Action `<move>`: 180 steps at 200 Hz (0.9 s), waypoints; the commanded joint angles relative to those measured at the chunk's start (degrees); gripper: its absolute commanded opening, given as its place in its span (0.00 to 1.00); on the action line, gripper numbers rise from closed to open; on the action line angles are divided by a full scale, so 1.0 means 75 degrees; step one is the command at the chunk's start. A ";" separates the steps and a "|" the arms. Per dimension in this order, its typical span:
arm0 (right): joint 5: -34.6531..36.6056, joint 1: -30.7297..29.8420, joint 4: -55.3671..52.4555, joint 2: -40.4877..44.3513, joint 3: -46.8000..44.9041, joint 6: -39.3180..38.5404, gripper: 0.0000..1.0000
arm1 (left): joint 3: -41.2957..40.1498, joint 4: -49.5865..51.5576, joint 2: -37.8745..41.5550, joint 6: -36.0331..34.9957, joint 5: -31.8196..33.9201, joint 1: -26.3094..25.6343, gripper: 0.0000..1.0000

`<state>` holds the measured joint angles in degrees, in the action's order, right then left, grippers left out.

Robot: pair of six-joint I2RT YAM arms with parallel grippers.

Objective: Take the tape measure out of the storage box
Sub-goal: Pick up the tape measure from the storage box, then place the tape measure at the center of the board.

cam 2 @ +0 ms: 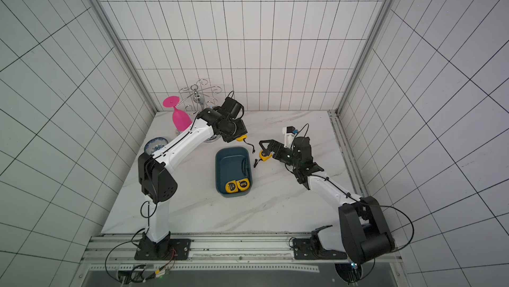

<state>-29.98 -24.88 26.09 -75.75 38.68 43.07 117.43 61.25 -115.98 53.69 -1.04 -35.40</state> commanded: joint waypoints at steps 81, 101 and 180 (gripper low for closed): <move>-0.0198 -0.0407 0.1272 -0.0613 0.0199 -0.0200 0.86 | 0.0316 -0.0488 -0.0052 0.0646 -0.1322 -0.0430 0.00; -0.0234 -0.0414 0.1530 -0.0691 0.0190 -0.0156 0.83 | 0.0295 -0.0499 -0.0043 0.0642 -0.1394 -0.0464 0.00; -0.0421 -0.0426 0.2775 -0.0823 -0.0163 0.0007 0.77 | -0.0601 -0.1549 0.0385 0.1098 -0.2314 -0.0423 0.00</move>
<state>-32.16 -27.51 41.28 -81.34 38.68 42.72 115.96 55.13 -115.81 59.94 -14.72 -38.57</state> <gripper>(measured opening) 0.775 0.571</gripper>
